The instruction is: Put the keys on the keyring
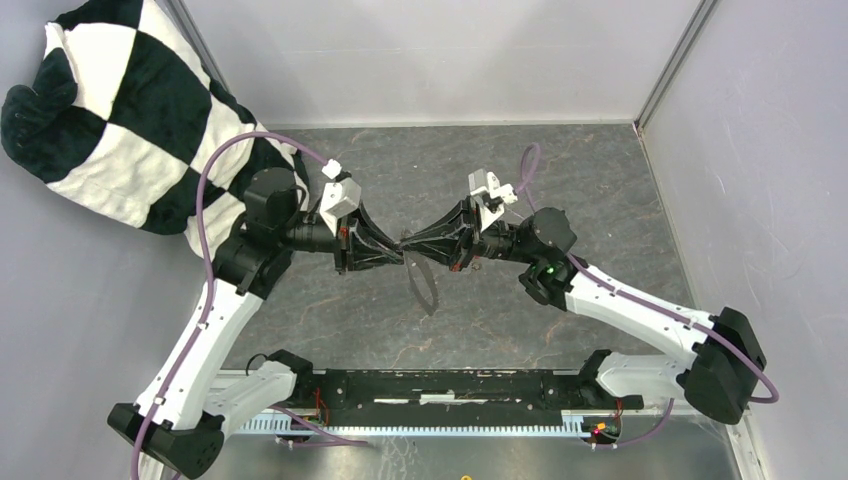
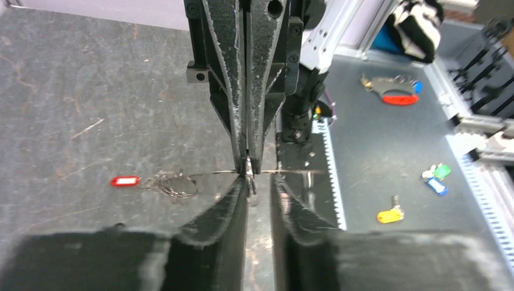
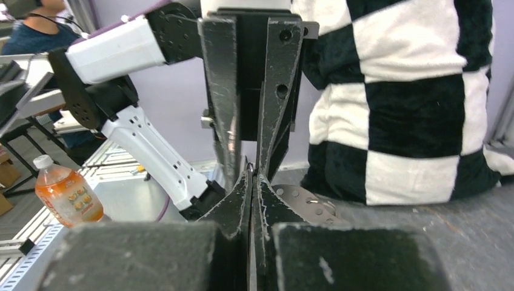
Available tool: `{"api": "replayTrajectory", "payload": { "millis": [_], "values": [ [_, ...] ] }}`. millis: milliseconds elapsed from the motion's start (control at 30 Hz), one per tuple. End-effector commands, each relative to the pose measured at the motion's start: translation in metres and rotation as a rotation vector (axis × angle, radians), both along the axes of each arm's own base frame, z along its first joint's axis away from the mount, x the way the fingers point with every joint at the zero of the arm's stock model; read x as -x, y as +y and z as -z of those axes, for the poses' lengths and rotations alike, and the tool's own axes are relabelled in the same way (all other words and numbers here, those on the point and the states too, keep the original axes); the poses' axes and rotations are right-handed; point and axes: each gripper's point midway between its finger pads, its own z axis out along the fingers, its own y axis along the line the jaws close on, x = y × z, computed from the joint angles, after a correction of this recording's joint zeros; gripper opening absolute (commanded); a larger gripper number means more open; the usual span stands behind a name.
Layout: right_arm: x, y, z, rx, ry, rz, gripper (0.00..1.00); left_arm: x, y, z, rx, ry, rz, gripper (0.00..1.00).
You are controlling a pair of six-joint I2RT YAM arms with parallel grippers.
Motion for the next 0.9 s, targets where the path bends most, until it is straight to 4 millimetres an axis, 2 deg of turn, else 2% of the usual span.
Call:
{"api": "replayTrajectory", "payload": {
  "millis": [0, 67, 167, 433, 533, 867],
  "values": [
    [-0.017, -0.002, 0.012, 0.134, -0.025, 0.127, 0.01, -0.005, 0.003, -0.004, -0.03, -0.087, -0.024, 0.37],
    [-0.025, -0.005, 0.018, 0.204, -0.048, 0.177, 0.01, -0.01, 0.008, 0.005, -0.093, -0.112, -0.052, 0.46],
    [-0.03, -0.006, 0.025, 0.297, -0.066, 0.192, 0.01, -0.015, 0.017, 0.021, -0.187, -0.205, -0.049, 0.49],
    [-0.028, -0.003, 0.035, 0.473, -0.123, 0.15, 0.01, -0.028, 0.02, 0.033, -0.266, -0.265, -0.037, 0.39],
    [-0.024, -0.001, 0.037, 0.524, -0.143, 0.125, 0.01, -0.031, 0.02, 0.034, -0.272, -0.291, -0.033, 0.39],
    [-0.021, 0.007, 0.045, 0.596, -0.156, 0.093, 0.01, -0.027, 0.021, 0.037, -0.279, -0.324, 0.006, 0.36]
  ]
}}
